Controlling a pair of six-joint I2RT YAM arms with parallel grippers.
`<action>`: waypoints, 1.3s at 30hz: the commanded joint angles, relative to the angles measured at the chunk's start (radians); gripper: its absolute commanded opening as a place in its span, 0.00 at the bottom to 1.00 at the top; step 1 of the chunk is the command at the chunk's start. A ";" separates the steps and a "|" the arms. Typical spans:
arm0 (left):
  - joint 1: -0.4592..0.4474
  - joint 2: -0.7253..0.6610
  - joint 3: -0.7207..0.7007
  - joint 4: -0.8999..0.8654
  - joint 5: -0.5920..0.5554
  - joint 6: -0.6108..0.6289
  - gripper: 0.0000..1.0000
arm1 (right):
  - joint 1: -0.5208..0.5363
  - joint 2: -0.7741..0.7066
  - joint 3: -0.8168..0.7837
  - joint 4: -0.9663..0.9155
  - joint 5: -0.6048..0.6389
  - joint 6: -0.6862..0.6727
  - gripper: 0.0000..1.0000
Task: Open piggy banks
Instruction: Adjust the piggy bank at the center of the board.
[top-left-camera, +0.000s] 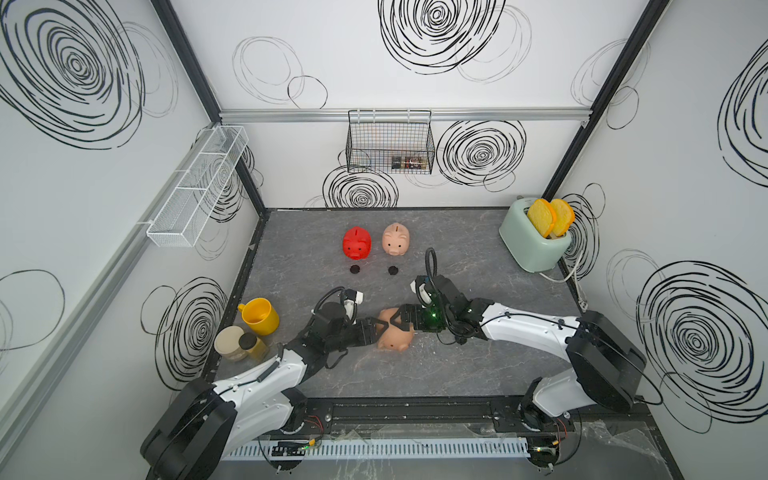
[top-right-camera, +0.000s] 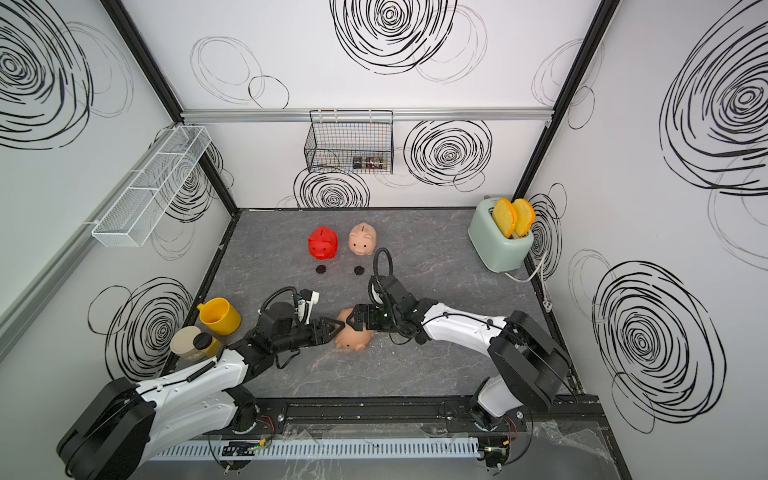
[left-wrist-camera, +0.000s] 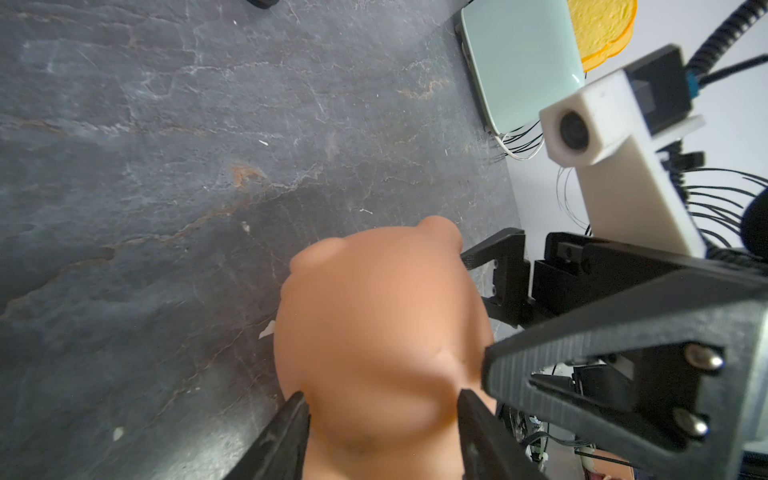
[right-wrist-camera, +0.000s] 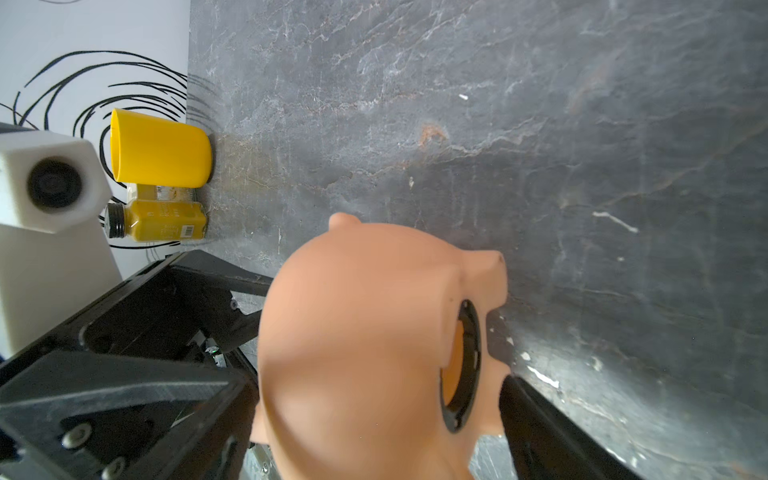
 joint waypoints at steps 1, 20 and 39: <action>-0.007 0.015 0.026 0.025 0.002 0.004 0.59 | -0.003 0.001 0.019 0.017 -0.006 0.005 0.96; 0.000 -0.034 0.016 0.039 -0.012 -0.037 0.96 | -0.110 -0.059 -0.217 0.159 -0.043 0.147 0.81; -0.121 -0.035 -0.051 0.101 -0.089 -0.197 0.96 | -0.119 -0.084 -0.294 0.154 -0.016 0.218 0.78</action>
